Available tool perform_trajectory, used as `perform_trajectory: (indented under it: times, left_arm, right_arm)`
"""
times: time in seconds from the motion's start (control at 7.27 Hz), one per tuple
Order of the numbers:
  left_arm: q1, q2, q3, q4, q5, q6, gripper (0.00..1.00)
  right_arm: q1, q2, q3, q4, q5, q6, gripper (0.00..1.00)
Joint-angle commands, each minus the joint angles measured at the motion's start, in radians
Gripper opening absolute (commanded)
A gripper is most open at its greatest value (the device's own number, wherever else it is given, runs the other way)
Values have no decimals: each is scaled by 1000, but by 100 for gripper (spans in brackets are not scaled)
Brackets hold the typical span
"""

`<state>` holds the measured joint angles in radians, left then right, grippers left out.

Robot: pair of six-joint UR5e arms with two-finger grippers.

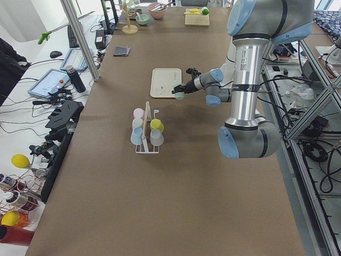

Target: Pick up and place green cup on tray

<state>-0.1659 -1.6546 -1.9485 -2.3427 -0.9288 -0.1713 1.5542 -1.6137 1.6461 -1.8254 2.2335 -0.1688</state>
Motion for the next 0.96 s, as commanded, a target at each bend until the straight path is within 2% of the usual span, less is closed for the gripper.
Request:
perform_trajectory:
  times: [0.0, 0.28, 0.55, 0.83]
  left_arm:
    - [-7, -119, 11, -44, -21, 15, 0]
    - [-104, -276, 95, -20, -138, 12, 0]
    - [-106, -356, 178, -50, -142, -132, 0]
    - [-112, -425, 224, -136, -194, -137, 0]
  right_arm:
    - [0, 0, 0, 0, 0, 0, 100]
    - [1, 0, 0, 0, 0, -1, 100]
    - [0, 0, 0, 0, 0, -1, 100]
    - [1, 2, 0, 0, 0, -1, 100]
